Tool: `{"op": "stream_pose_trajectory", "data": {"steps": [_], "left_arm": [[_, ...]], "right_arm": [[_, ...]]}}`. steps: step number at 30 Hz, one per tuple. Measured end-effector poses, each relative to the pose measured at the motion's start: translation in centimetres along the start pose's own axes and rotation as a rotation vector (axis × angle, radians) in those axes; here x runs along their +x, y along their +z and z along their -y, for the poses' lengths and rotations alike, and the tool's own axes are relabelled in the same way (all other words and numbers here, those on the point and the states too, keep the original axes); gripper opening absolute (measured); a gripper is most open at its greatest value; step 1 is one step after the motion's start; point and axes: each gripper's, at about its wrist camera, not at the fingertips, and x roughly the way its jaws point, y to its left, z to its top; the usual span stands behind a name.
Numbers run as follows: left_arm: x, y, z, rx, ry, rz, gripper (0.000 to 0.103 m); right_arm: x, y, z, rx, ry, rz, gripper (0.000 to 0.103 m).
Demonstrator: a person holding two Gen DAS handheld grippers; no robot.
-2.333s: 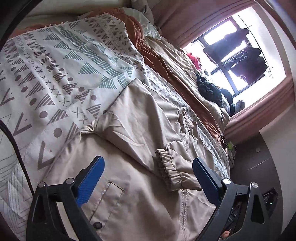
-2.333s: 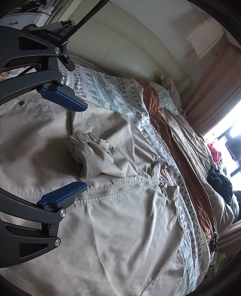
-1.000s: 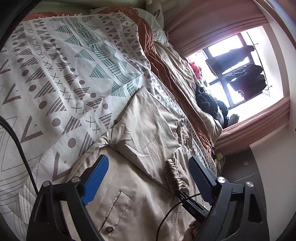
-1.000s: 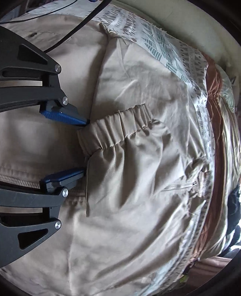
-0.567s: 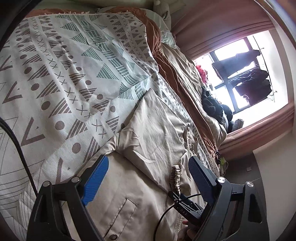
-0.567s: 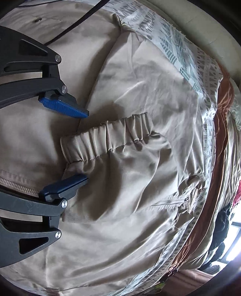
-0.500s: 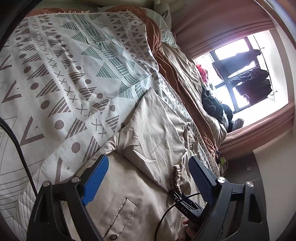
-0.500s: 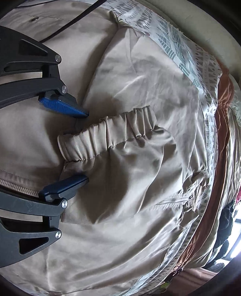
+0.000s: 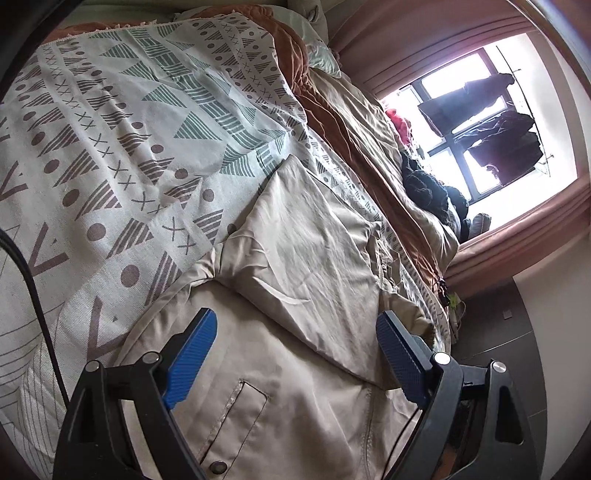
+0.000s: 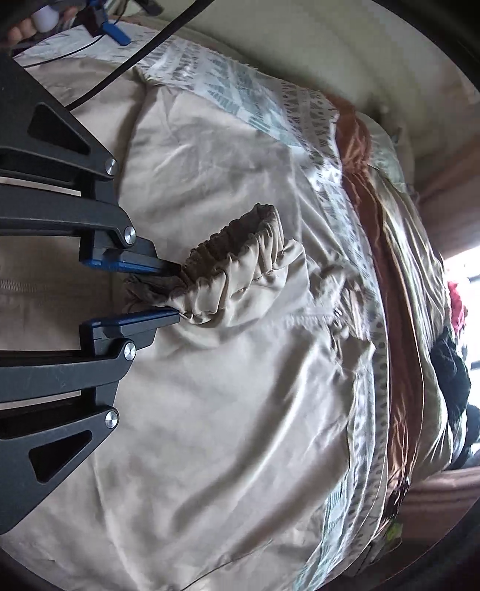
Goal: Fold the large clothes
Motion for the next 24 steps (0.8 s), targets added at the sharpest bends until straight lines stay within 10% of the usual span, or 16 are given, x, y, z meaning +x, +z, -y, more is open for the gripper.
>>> {"op": "stream_pose_trajectory", "data": {"steps": [10, 14, 21, 24], "left_arm": [[1.4, -0.8, 0.5, 0.025, 0.048, -0.006, 0.09], [2.0, -1.0, 0.4, 0.02, 0.069, -0.005, 0.09], [2.8, -1.2, 0.4, 0.035, 0.104, 0.002, 0.09], [3.5, -1.0, 0.4, 0.046, 0.111, 0.016, 0.088]], "right_arm": [[-1.3, -1.5, 11.9, 0.391, -0.016, -0.025, 0.014], [-1.1, -2.5, 12.9, 0.448, 0.074, -0.037, 0.067], [0.5, -3.0, 14.4, 0.532, 0.172, -0.076, 0.068], [1.4, -2.6, 14.2, 0.501, 0.181, -0.086, 0.038]]}}
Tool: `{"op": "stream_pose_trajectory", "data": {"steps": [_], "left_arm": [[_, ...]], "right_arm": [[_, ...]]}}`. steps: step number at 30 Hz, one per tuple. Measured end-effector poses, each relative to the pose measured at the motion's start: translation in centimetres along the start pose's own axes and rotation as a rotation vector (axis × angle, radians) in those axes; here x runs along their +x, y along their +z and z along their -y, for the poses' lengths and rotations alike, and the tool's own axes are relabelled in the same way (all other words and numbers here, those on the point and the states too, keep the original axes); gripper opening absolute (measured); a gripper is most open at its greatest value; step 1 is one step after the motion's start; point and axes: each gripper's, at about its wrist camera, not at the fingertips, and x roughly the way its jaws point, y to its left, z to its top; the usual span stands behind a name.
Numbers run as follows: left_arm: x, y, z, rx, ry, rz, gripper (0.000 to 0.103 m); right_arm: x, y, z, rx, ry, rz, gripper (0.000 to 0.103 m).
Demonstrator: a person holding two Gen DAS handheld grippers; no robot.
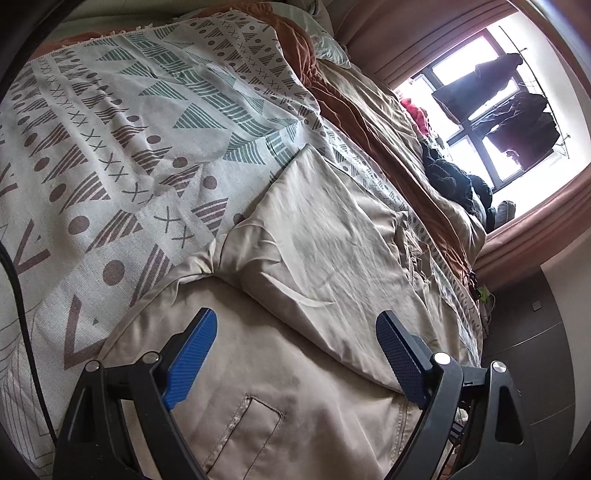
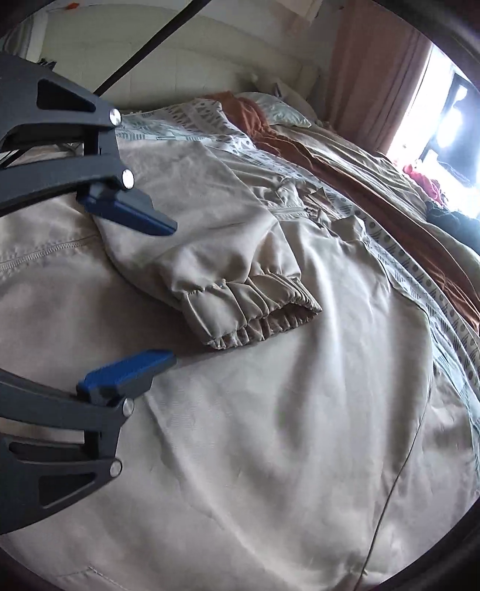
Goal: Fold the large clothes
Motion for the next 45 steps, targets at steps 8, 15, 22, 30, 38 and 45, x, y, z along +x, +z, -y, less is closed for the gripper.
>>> {"op": "stream_pose_trajectory", "data": {"steps": [8, 15, 22, 30, 38, 45], "left_arm": [[3.1, 1.1, -1.3, -0.028, 0.05, -0.016, 0.066], [4.2, 1.8, -2.7, -0.055, 0.091, -0.006, 0.066], [3.5, 1.4, -2.0, -0.052, 0.097, -0.009, 0.066], [0.5, 0.3, 0.9, -0.018, 0.03, 0.042, 0.088], [0.4, -1.7, 5.1, 0.055, -0.008, 0.017, 0.088], [0.7, -4.0, 8.5, 0.109, -0.049, 0.006, 0.088]], "right_arm": [[1.4, 1.7, 1.4, 0.02, 0.001, 0.009, 0.022], [3.6, 2.5, 0.2, -0.049, 0.031, 0.004, 0.022], [3.7, 2.5, -1.3, -0.116, 0.043, -0.025, 0.069], [-0.4, 1.7, -0.2, -0.085, 0.026, 0.032, 0.078], [-6.5, 0.8, 2.0, -0.038, -0.043, 0.166, 0.077], [-12.2, 1.2, 5.3, 0.024, -0.129, 0.294, 0.077]]}}
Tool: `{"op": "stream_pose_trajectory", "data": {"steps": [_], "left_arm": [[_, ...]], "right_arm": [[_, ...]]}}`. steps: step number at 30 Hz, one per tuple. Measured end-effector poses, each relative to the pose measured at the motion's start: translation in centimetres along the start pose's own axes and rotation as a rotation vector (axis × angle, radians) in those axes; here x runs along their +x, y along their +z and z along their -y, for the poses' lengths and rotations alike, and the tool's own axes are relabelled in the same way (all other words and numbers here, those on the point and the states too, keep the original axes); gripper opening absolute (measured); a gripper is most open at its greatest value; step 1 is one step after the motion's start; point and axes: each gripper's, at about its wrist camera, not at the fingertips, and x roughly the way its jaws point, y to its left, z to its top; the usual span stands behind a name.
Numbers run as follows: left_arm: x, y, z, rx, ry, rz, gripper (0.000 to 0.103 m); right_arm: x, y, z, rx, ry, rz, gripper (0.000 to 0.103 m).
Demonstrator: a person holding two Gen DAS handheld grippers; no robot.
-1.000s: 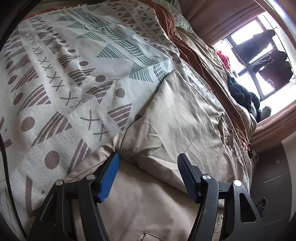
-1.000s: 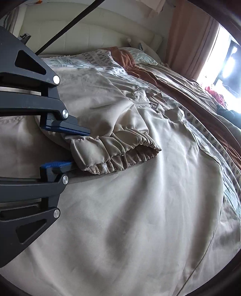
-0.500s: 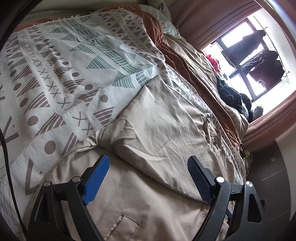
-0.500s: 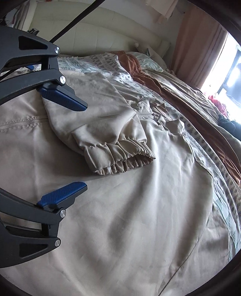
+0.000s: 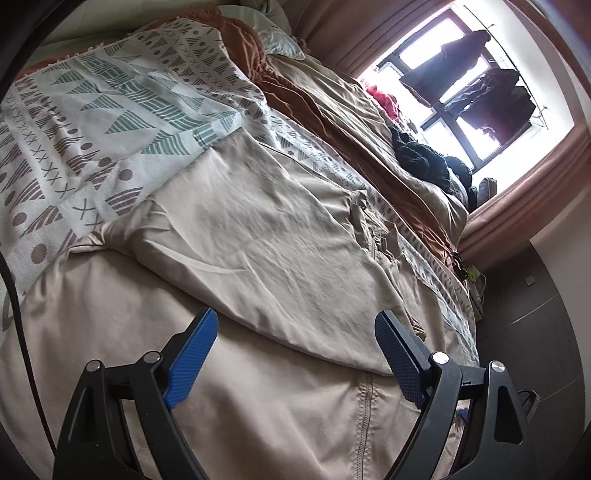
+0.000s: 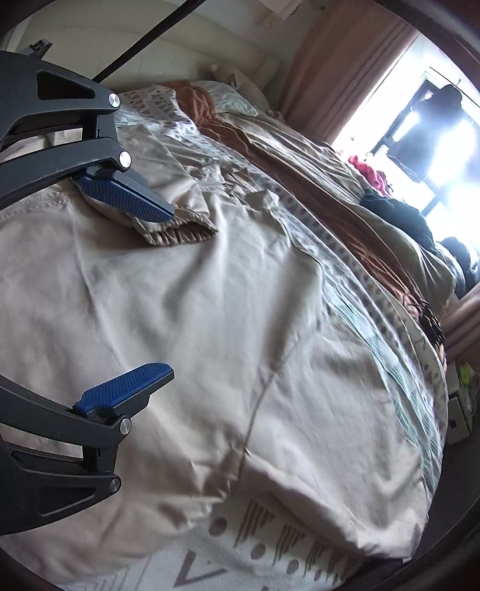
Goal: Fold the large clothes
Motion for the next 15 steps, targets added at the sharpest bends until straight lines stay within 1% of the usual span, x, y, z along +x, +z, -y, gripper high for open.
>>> {"op": "stream_pose_trajectory", "data": {"steps": [2, 8, 9, 10, 11, 12, 14, 15], "left_arm": [[0.2, -0.5, 0.9, 0.022, -0.004, -0.001, 0.088], [1.3, -1.9, 3.4, 0.083, -0.017, -0.017, 0.088], [1.5, -2.2, 3.8, 0.091, -0.018, -0.023, 0.088], [1.7, -2.6, 4.1, 0.098, -0.02, -0.031, 0.088], [1.8, -2.9, 4.5, 0.101, -0.027, -0.038, 0.088], [1.7, -3.2, 4.7, 0.1, -0.037, -0.039, 0.088], [1.4, -3.7, 5.1, 0.102, -0.051, -0.035, 0.088], [1.3, -4.0, 5.4, 0.109, -0.049, -0.033, 0.088]], "right_arm": [[-1.3, 0.5, 1.5, 0.031, -0.03, 0.035, 0.077], [-4.3, 2.0, 5.4, 0.076, -0.069, 0.129, 0.077], [-4.6, 2.1, 6.4, 0.095, -0.076, 0.136, 0.074], [-4.7, 2.1, 7.3, 0.117, -0.082, 0.138, 0.067], [-4.8, 2.2, 8.2, 0.138, -0.084, 0.135, 0.062], [-4.8, 2.1, 9.0, 0.158, -0.081, 0.132, 0.06], [-4.5, 2.3, 10.4, 0.187, -0.076, 0.13, 0.048], [-4.4, 2.4, 11.0, 0.194, -0.083, 0.127, 0.047]]}}
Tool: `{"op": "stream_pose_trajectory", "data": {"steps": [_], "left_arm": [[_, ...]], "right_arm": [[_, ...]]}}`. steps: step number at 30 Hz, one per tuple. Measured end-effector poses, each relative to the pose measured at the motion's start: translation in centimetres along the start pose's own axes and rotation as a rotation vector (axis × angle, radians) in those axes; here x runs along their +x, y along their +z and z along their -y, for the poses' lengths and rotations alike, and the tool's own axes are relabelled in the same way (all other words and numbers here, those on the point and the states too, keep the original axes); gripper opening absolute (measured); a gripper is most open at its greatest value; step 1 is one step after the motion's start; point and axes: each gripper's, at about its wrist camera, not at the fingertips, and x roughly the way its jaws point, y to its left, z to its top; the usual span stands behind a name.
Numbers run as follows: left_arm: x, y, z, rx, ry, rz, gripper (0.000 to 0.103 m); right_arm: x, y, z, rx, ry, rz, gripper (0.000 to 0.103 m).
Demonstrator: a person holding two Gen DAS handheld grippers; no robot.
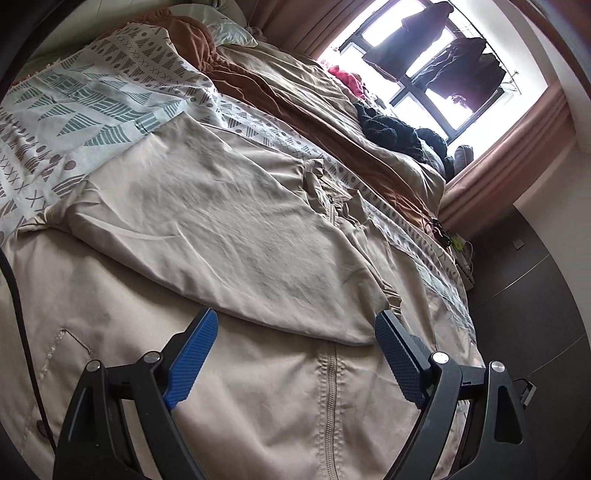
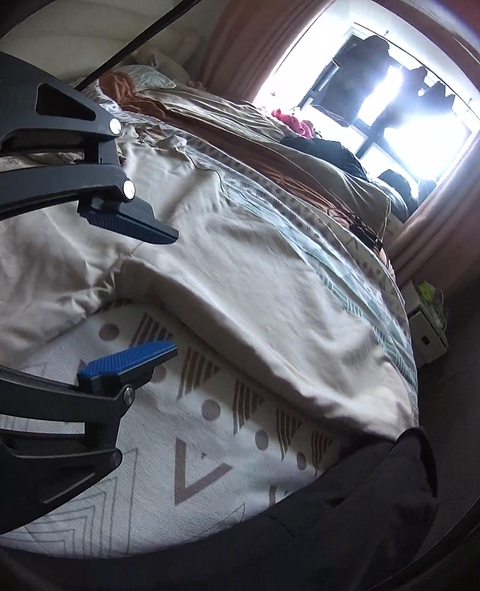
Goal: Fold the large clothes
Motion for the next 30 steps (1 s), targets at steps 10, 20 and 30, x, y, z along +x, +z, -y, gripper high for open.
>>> {"op": "stream_pose_trajectory", "data": {"steps": [10, 20, 30], "left_arm": [[0.6, -0.7, 0.3, 0.011, 0.043, -0.008, 0.088], [2.5, -1.1, 0.8, 0.008, 0.056, -0.035, 0.088], [2.6, -0.8, 0.5, -0.013, 0.041, -0.038, 0.088]], "right_arm": [[1.8, 2.4, 2.5, 0.013, -0.015, 0.006, 0.042], [4.8, 3.6, 3.4, 0.035, 0.0, -0.002, 0.027], [2.5, 4.0, 2.3, -0.037, 0.07, 0.088, 0.002]]}}
